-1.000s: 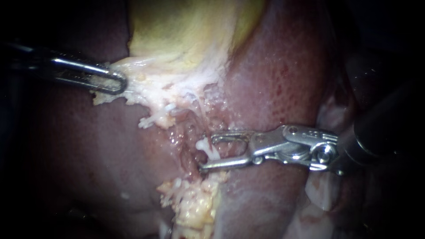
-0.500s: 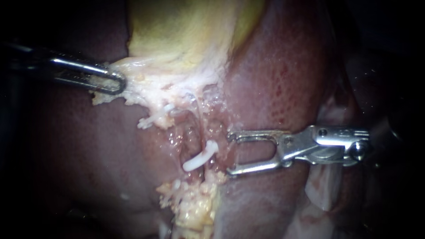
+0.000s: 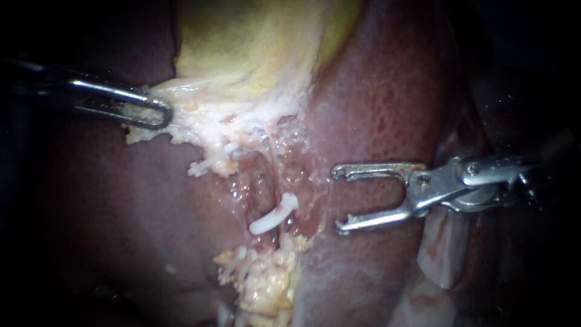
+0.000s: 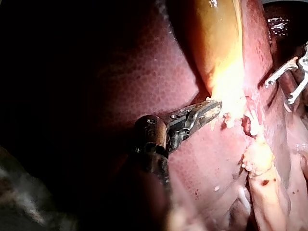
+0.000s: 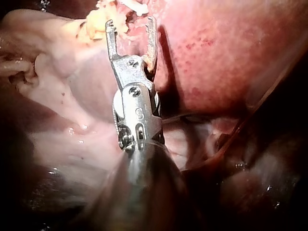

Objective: Going back first clip right tube

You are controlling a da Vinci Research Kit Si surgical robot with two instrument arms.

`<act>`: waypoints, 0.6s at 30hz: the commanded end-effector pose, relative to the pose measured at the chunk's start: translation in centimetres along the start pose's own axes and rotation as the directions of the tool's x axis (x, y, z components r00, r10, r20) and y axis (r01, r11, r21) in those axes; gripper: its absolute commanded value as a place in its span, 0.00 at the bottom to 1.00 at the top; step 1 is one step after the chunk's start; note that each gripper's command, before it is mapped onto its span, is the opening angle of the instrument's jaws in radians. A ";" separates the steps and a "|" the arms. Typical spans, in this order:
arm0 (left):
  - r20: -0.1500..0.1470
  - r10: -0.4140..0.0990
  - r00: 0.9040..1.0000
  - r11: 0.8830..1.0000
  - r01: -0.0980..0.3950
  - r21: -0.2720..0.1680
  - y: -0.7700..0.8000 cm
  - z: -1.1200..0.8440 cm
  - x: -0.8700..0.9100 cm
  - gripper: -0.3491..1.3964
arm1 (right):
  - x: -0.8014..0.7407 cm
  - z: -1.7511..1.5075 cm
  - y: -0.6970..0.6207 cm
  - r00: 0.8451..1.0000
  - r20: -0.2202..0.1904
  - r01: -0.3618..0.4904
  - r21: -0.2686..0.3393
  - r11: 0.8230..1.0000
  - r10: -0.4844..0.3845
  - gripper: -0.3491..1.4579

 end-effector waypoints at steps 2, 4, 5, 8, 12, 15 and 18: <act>-0.002 0.000 1.000 1.000 0.000 0.005 -0.01 0.05 -0.02 0.00 | 0.03 -0.03 0.01 1.000 0.000 0.002 0.000 1.000 -0.002 0.47; -0.003 0.001 1.000 1.000 -0.001 0.009 -0.01 0.10 -0.05 0.00 | 0.05 -0.06 0.01 1.000 -0.001 0.007 0.001 1.000 -0.007 0.47; -0.005 0.003 1.000 1.000 -0.002 0.012 -0.01 0.15 -0.07 0.00 | 0.05 -0.07 0.00 1.000 -0.001 0.007 0.002 1.000 -0.007 0.47; -0.002 0.006 1.000 1.000 -0.006 0.009 -0.06 0.28 -0.11 0.00 | 0.05 -0.08 0.00 1.000 -0.001 0.007 0.003 1.000 -0.007 0.47; 0.002 0.009 1.000 1.000 -0.009 0.003 -0.12 0.45 -0.14 0.00 | 0.05 -0.08 0.00 1.000 -0.001 0.007 0.003 1.000 -0.007 0.47; 0.003 0.011 1.000 1.000 -0.011 0.002 -0.15 0.54 -0.16 0.00 | 0.05 -0.09 -0.01 1.000 -0.001 0.007 0.004 1.000 -0.007 0.47; 0.005 0.012 1.000 1.000 -0.012 -0.002 -0.16 0.59 -0.17 0.00 | 0.05 -0.09 -0.01 1.000 -0.001 0.007 0.004 1.000 -0.007 0.47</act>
